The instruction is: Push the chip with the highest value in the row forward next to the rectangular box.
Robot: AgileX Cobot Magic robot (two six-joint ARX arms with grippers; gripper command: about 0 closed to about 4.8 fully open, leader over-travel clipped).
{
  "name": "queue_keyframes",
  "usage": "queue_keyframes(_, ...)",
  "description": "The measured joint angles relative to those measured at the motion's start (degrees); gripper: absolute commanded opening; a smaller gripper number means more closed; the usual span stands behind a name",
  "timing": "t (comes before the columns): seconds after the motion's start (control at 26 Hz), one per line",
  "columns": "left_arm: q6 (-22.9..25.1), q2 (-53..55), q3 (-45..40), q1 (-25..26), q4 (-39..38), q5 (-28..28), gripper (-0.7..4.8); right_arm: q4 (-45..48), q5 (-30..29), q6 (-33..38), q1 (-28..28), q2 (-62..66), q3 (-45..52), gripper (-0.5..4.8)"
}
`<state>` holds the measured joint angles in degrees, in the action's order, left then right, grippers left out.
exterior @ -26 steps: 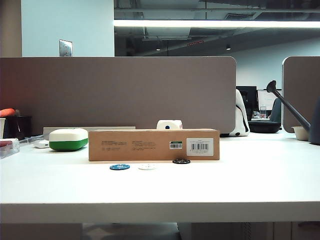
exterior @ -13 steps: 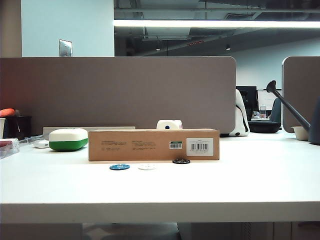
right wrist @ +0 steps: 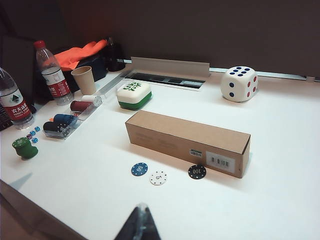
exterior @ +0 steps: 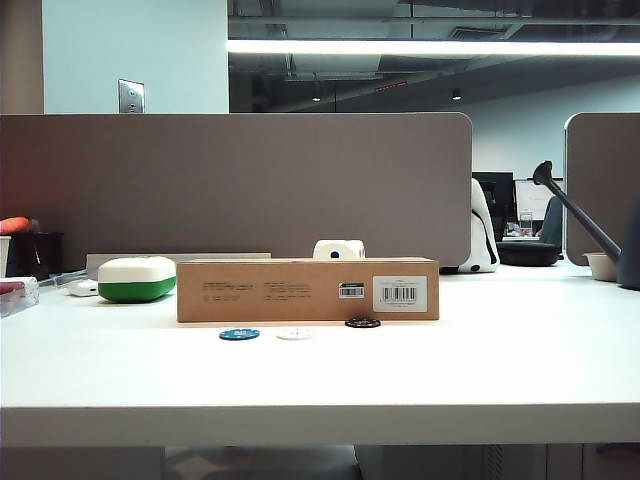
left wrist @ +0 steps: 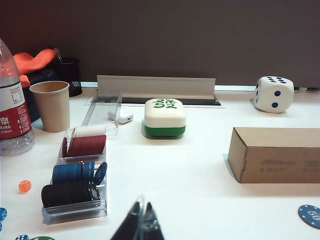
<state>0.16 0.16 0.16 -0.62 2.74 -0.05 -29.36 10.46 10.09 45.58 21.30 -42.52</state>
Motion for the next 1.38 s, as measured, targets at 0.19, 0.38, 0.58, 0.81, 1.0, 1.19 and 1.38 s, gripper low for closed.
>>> queue_keyframes(0.19,0.0,0.0,0.0,0.0,0.0,0.0,-0.05,-1.9,-0.1,-3.0,-4.2,-2.5,0.3,-0.09)
queue_keyframes(0.38,0.0,0.0,0.0,0.0,0.0,0.0,-0.05,0.8,0.7,-6.4,-14.0,-4.9,6.4,-0.09)
queue_keyframes(0.58,0.0,0.0,0.0,0.0,0.0,0.0,-0.05,14.0,1.1,-7.3,-28.3,-8.1,20.9,-0.09)
queue_keyframes(0.81,0.0,0.0,0.0,0.0,0.0,0.0,-0.05,28.1,-2.6,-7.2,-37.4,-9.7,34.9,-0.09)
queue_keyframes(1.0,0.0,0.0,0.0,0.0,0.0,0.0,-0.05,31.3,-3.2,-7.2,-41.7,-15.5,40.3,-0.09)
queue_keyframes(1.19,0.0,0.0,0.0,0.0,0.0,0.0,-0.05,31.8,-5.9,-7.2,-44.3,-18.0,41.3,-0.09)
queue_keyframes(1.38,0.0,0.0,0.0,0.0,0.0,0.0,-0.05,30.8,-8.1,-7.2,-45.3,-20.3,42.2,-0.09)
